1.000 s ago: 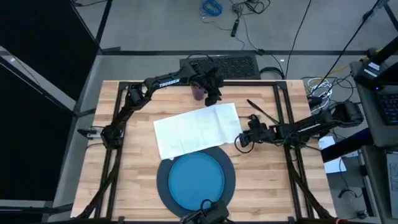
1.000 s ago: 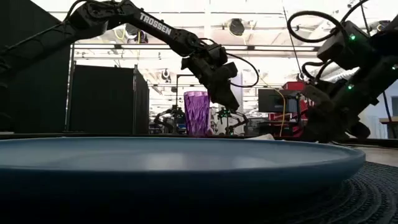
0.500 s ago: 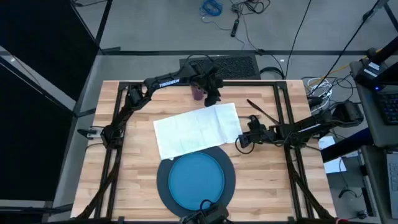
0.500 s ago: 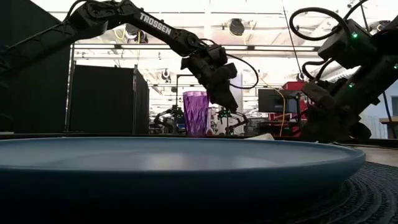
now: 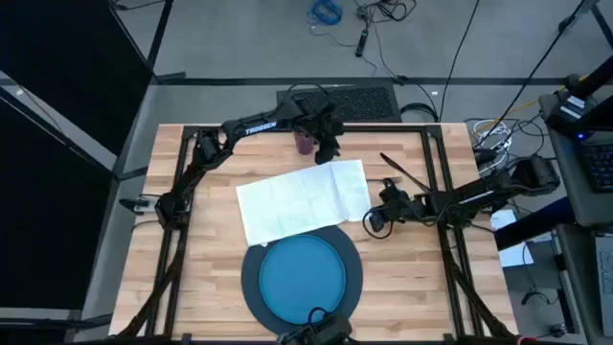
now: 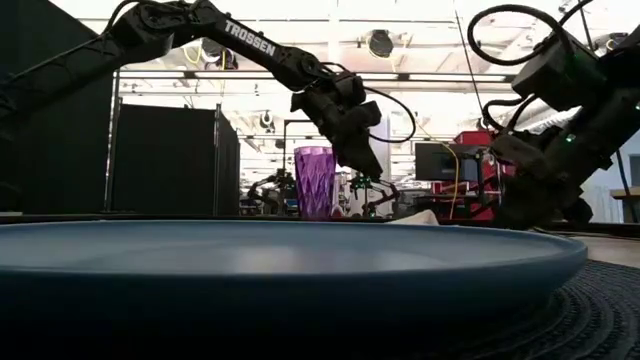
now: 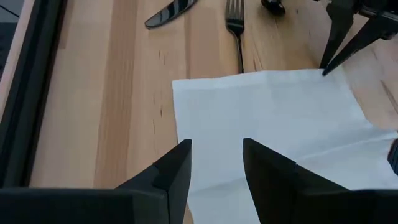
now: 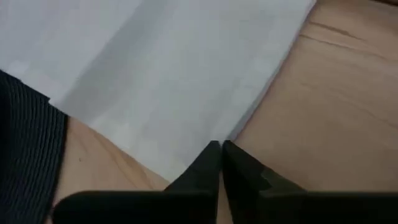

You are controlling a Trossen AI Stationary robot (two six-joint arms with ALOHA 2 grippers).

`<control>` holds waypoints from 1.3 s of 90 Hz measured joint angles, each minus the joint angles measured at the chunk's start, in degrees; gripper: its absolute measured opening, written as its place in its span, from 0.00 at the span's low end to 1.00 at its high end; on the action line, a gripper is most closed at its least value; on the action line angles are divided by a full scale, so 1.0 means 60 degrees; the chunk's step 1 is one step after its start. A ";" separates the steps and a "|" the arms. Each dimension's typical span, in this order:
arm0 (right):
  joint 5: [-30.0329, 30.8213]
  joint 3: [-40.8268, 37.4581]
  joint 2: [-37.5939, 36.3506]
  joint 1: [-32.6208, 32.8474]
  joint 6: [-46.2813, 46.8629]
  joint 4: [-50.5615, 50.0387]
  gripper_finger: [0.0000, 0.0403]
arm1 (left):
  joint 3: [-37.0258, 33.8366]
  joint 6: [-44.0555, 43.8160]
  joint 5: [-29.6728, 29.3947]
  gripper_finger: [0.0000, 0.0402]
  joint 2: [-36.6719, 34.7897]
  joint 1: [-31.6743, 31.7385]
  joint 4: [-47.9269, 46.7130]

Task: Set table place
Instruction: Fold the white table napkin on the table

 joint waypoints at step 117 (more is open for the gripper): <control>0.0048 0.2417 -0.0080 -0.0106 -0.3548 0.0634 0.00 | -0.0007 0.2262 0.1246 0.32 -0.0270 -0.0778 -0.1796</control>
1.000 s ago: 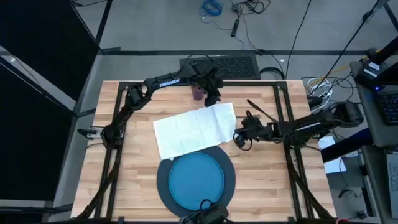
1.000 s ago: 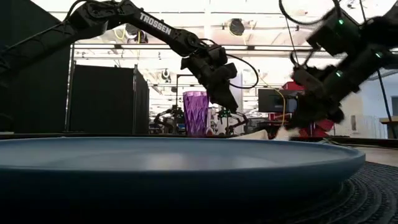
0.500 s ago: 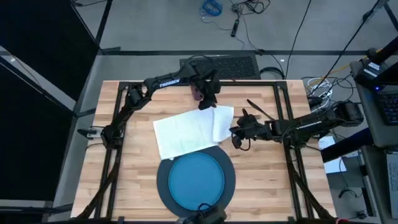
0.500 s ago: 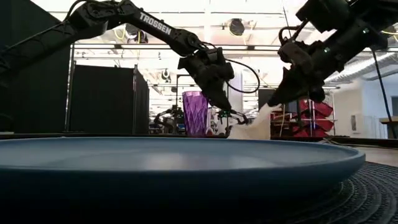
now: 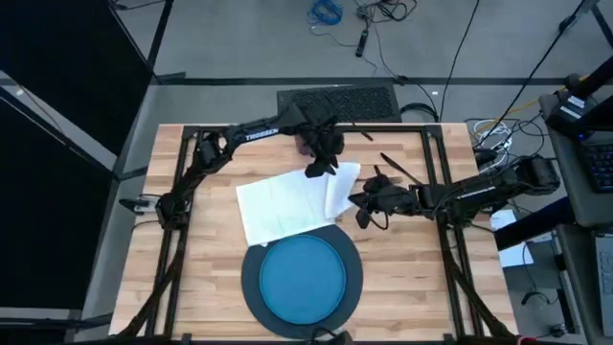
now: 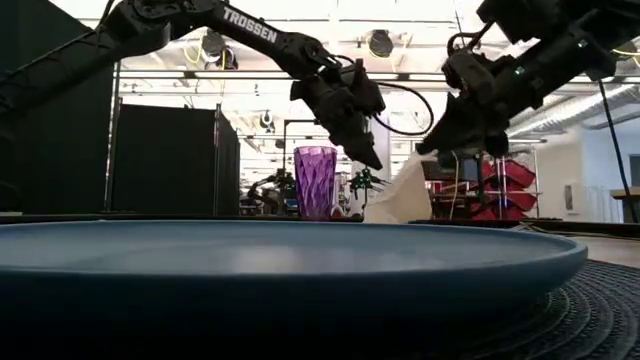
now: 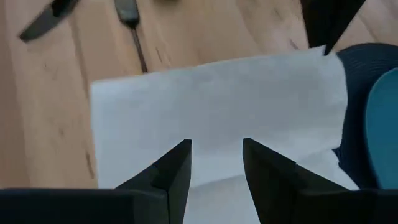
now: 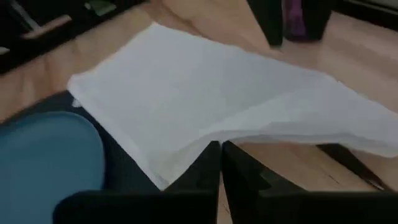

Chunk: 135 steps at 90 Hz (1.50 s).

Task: Set table place
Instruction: Fold the white table napkin on the table

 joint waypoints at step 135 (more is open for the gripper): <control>-0.0644 0.0000 0.0004 -0.0295 -0.0162 0.0081 0.42 | 0.0153 0.0645 -0.0098 0.32 0.0007 -0.0593 -0.1484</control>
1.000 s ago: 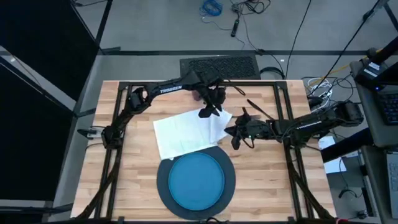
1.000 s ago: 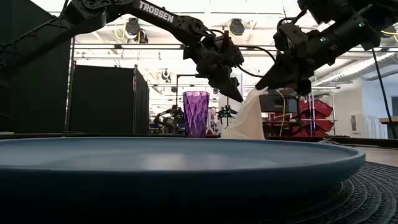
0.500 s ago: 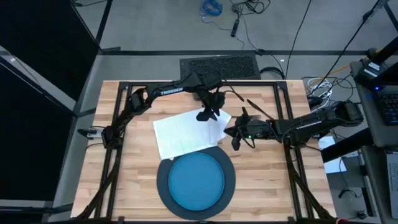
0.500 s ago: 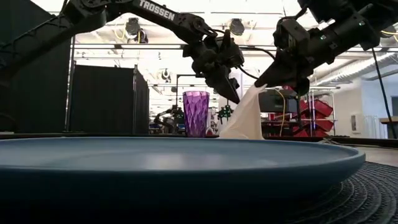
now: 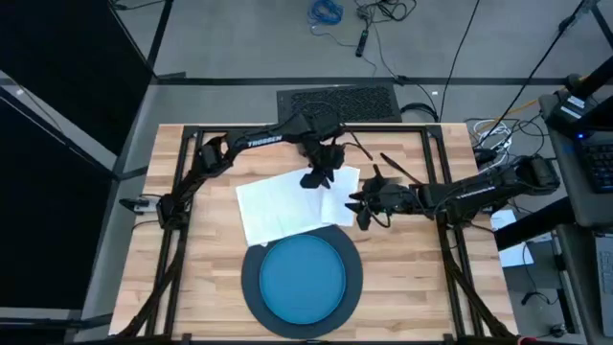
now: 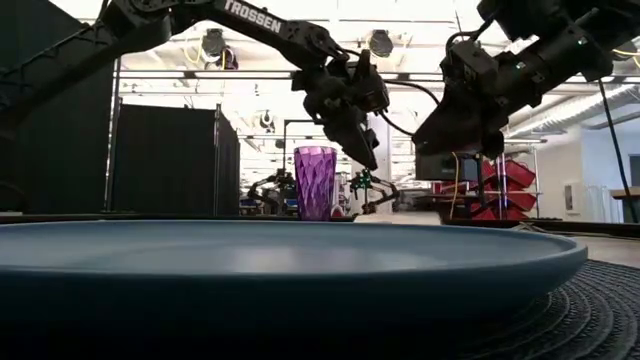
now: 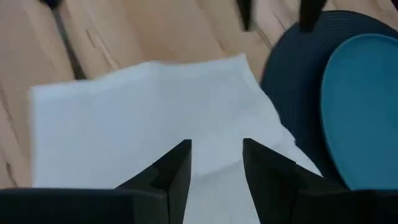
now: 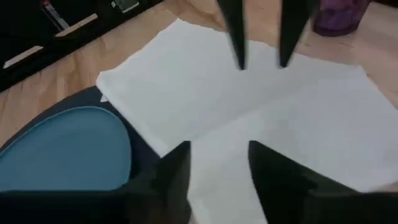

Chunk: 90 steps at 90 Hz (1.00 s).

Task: Set table place
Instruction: Fold the white table napkin on the table

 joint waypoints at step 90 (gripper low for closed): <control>-0.3470 0.0000 0.1562 -0.5737 0.0380 -0.0854 0.50 | -0.0004 -0.1007 -0.2046 0.32 0.0007 -0.1185 -0.0928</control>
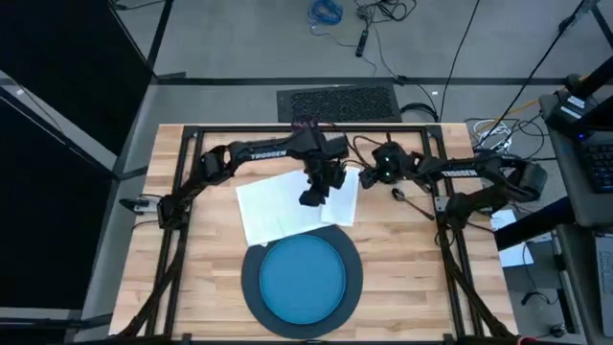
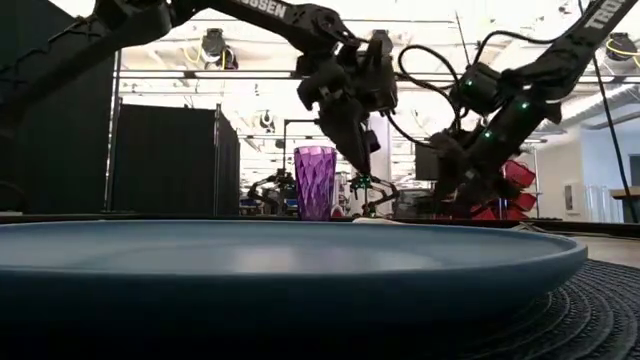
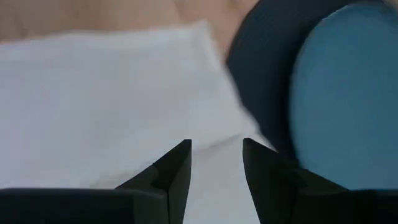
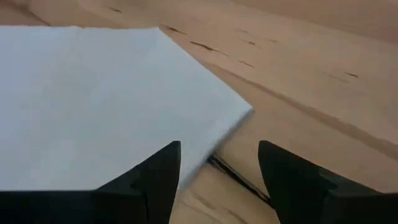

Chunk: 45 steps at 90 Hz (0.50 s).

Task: Set table place
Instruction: Fold the white table napkin on the table

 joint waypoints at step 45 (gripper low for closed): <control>-0.1052 0.0000 0.1400 -0.0565 0.0043 0.1142 0.50 | -0.0220 -0.0817 -0.0937 0.32 -0.0798 0.0148 -0.0930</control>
